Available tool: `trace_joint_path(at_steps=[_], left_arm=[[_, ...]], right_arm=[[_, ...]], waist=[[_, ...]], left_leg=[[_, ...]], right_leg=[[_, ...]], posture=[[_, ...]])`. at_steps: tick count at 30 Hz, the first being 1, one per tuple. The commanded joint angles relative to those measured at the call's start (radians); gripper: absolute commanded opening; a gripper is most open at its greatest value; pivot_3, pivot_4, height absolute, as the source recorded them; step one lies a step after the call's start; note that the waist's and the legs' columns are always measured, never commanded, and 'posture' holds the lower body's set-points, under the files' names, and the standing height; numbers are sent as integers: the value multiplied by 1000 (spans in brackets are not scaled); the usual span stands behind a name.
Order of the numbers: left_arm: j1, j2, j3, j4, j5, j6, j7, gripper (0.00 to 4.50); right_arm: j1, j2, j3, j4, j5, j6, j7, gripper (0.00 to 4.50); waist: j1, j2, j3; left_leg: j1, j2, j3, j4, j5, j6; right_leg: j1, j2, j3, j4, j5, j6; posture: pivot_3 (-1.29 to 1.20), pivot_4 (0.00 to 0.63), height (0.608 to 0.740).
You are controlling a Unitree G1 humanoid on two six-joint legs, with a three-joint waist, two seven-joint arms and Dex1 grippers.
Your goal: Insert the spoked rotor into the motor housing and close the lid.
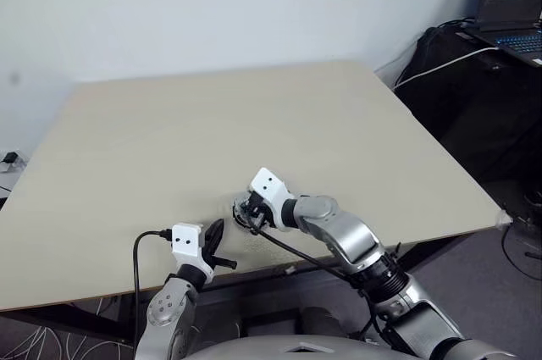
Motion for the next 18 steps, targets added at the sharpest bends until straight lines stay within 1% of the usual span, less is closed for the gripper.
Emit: trace_joint_path(at_steps=[1,15,17,18], left_arm=[[-7,2,-1,-57,-6,1,6,0],[-3,-1,-7,-77,-7,17,18,0],[-1,-1,-9,-81,-6,18,19,0],[2,0,-10,-84,-5,19,19,0]], right_arm=[[-24,28,-4,34,-15,-37,-7,30],[-2,95,-12,206,-62,-64,-43,30],[6,101,-20,204,-64,-74,-51,30],[15,103,-43,155,-39,-113,-34,30]], waist=[[0,0,0],[-2,2,-2],[-2,2,-2],[-2,2,-2]], left_leg=[[0,0,0,0,0,0],[2,0,0,0,0,0],[4,0,0,0,0,0],[5,0,0,0,0,-1]], right_leg=[[0,0,0,0,0,0],[2,1,0,1,0,1],[3,1,0,1,-2,3],[5,1,0,1,-3,4]], posture=[[0,0,740],[0,0,740],[0,0,740],[0,0,740]])
